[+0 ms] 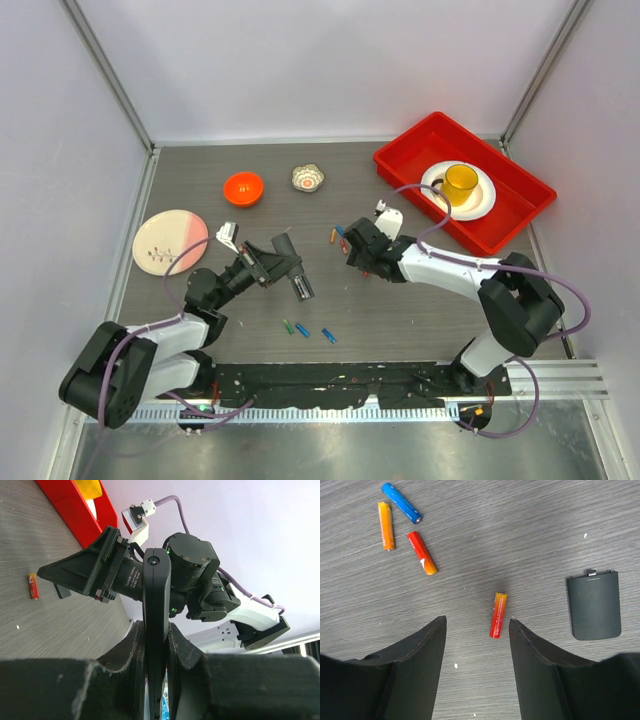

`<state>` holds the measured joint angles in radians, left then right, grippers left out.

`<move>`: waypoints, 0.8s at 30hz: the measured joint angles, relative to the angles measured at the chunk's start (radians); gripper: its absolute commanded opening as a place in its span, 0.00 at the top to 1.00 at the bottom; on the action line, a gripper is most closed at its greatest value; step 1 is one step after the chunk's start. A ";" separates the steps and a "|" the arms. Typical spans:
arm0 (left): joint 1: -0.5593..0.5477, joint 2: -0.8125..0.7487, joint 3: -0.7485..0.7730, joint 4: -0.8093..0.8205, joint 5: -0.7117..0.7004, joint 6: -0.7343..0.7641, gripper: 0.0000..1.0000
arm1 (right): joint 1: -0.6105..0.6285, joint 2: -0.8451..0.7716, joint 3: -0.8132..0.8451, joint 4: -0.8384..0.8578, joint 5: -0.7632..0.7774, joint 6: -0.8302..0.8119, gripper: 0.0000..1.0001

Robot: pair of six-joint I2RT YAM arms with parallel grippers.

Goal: Load the batteries into the remote control
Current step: Pick up the battery from the center of the board.

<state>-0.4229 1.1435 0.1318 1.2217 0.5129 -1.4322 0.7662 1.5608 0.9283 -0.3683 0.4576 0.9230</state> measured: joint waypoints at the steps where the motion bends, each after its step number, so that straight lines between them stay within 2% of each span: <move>1: 0.000 0.005 0.000 0.000 -0.001 0.000 1.00 | 0.000 0.005 -0.001 -0.001 0.000 0.001 0.44; 10: -0.003 0.026 0.000 0.001 -0.001 0.000 1.00 | 0.000 0.068 -0.026 0.000 -0.017 0.011 0.55; 24: -0.003 0.026 0.000 0.001 -0.001 0.000 1.00 | 0.000 0.097 -0.022 0.007 -0.034 0.000 0.65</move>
<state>-0.4263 1.1694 0.1318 1.2224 0.5121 -1.4322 0.7662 1.6581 0.9062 -0.3614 0.4236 0.9226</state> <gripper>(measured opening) 0.208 0.371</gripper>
